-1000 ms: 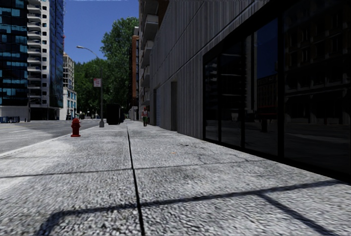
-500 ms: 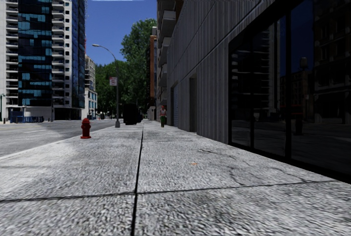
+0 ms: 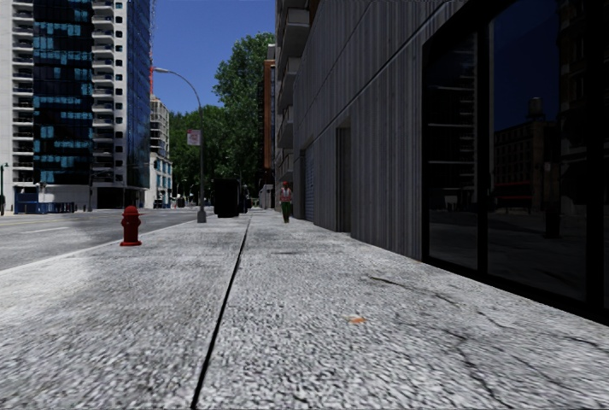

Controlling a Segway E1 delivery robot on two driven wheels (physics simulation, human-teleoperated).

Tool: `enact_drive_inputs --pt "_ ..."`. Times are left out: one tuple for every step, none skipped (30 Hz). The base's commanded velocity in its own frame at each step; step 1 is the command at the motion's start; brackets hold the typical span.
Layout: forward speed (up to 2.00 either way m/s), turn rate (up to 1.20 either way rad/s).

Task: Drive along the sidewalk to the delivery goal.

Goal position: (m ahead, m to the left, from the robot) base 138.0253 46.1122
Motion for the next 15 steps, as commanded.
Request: enact_drive_inputs --pt "2.0 0.03" --pt "2.0 0.0" --pt "2.0 0.0" --pt "2.0 0.0" --pt "2.0 0.0" --pt "2.0 0.0" --pt "2.0 0.0" --pt "2.0 0.0" --pt "2.0 0.0" --pt "2.0 0.09" --pt "2.0 0.09" --pt "2.0 0.18" --pt "2.0 0.29" --pt "2.0 0.36" --pt "2.0 0.39"
